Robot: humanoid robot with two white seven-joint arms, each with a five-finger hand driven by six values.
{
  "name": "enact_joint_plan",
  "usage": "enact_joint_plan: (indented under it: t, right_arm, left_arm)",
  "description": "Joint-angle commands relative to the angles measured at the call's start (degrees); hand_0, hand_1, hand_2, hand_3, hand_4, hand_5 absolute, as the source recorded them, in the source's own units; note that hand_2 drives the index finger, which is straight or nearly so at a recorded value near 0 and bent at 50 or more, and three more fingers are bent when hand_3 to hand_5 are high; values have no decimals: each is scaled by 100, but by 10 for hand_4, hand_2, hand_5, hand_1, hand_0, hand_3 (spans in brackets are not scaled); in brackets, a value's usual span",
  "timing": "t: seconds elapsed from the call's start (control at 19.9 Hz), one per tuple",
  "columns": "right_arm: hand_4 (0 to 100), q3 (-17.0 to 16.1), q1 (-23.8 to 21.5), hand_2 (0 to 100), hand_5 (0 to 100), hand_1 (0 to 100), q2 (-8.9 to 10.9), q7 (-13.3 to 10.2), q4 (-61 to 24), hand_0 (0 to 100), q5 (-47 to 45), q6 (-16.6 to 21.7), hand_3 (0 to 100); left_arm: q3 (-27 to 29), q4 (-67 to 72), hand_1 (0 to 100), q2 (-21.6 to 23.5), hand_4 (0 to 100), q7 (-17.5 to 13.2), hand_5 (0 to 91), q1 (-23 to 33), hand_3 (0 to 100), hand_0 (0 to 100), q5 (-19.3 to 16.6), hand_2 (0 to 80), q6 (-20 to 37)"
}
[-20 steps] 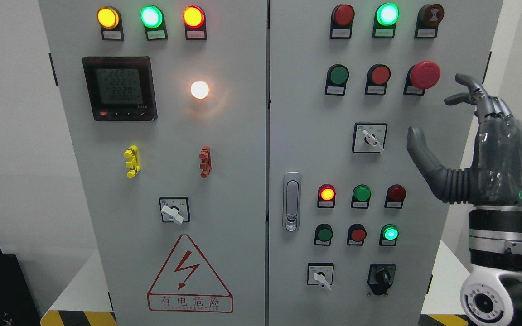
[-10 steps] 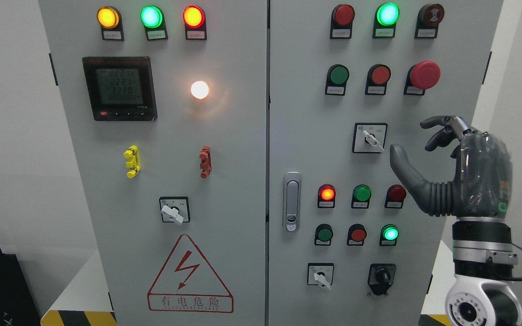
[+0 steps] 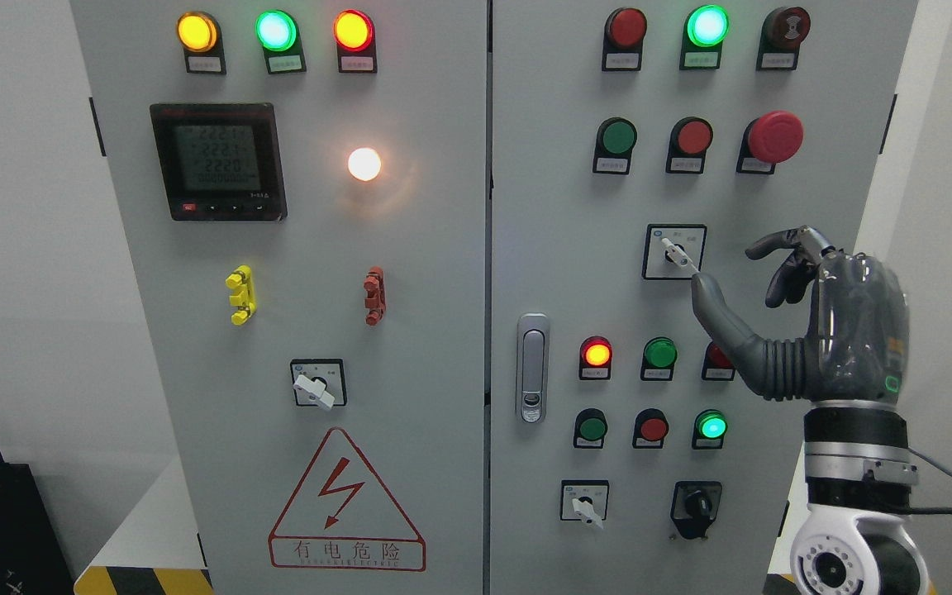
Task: Rotate and turn off gray switch
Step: 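Move the right hand toward the upper white rotary switch, curling fingers, then pinch the black switch handle between right thumb and fingers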
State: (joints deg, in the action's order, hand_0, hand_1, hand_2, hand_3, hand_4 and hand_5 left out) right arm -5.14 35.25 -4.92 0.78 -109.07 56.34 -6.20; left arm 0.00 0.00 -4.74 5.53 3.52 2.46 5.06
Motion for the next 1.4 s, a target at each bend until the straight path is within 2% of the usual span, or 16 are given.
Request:
enact_joint_plan:
  t: [0.0, 0.15, 0.5, 1.2, 1.35]
  right_arm:
    - [902, 215, 43, 520, 1000, 392, -17, 19, 26, 59, 105, -179, 893]
    - [903, 224, 122, 526, 1000, 400, -26, 195, 44, 51, 158, -337, 892]
    - [904, 329, 263, 534, 1000, 410, -26, 204, 105, 37, 202, -584, 893]
    - [905, 365, 404, 566, 1000, 404, -26, 213, 325, 30, 307, -610, 893]
    - [906, 365, 430, 570, 1000, 401, -26, 344, 369, 31, 369, -768, 895]
  left_arm:
    - [-9, 79, 389, 0, 0, -25, 0, 0, 0, 120, 0, 0, -5]
    - [-9, 79, 389, 0, 0, -17, 0, 0, 0, 120, 0, 0, -5]
    - [-9, 79, 389, 0, 0, -17, 0, 0, 0, 120, 0, 0, -5]
    - [-9, 79, 389, 0, 0, -25, 0, 0, 0, 120, 0, 0, -5]
    - [-9, 79, 389, 0, 0, -25, 0, 0, 0, 120, 0, 0, -5]
